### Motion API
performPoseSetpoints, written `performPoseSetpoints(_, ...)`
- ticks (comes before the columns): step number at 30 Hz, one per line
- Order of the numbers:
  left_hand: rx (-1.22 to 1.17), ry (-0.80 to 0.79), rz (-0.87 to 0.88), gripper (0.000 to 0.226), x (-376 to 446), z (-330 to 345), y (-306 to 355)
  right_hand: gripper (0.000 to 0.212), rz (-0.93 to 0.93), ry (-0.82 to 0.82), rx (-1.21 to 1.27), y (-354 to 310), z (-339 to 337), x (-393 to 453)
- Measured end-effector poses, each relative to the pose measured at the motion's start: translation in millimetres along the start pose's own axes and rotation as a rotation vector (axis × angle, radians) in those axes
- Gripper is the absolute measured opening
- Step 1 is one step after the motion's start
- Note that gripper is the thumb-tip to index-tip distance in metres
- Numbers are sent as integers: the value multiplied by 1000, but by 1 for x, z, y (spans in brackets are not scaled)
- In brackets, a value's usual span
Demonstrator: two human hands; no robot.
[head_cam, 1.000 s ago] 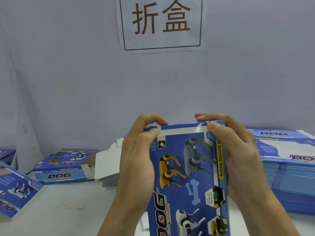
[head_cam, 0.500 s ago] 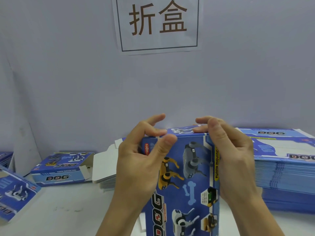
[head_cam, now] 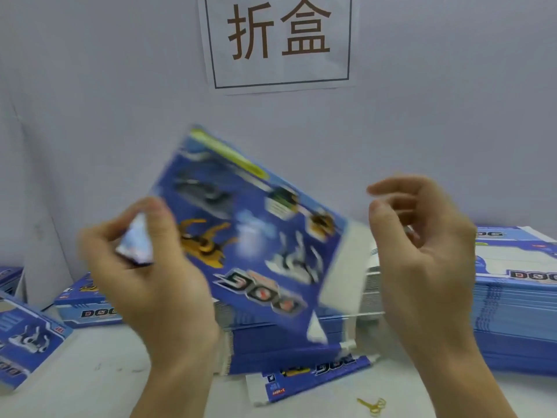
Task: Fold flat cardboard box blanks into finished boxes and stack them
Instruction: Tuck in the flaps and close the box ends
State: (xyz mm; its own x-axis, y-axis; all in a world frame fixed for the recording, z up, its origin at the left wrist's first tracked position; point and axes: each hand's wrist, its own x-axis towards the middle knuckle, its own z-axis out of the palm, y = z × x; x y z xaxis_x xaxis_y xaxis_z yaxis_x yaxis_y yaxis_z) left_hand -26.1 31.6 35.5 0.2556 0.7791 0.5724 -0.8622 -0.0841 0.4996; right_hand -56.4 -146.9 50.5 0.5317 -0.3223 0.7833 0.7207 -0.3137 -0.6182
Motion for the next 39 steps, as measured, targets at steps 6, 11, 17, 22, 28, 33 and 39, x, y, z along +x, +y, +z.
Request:
performPoseSetpoints(6,-135,382,-231,23,2,-7,-11,86,838,-1204,-413,-9,10,-14)
performPoseSetpoints(11,-116,145,-507,22,-19,5,-14,56,842,-503,464,10,37,-21)
performPoseSetpoints(17,47,-593,-562,21,-37,6,-15,49,482,131,692,36,-2,2)
performPoseSetpoints(22,129,-679,-394,56,-14,1,2,56,484,-319,427,49,-33,5)
performPoseSetpoints(28,57,-861,-529,50,-22,0,0,50,452,-652,354,36,-19,-4)
performPoseSetpoints(33,-31,-865,-630,61,-19,-4,-9,90,274,-501,138,35,-5,-4)
performPoseSetpoints(39,-4,-869,-407,49,-22,-2,-11,74,203,-495,229,41,1,-7)
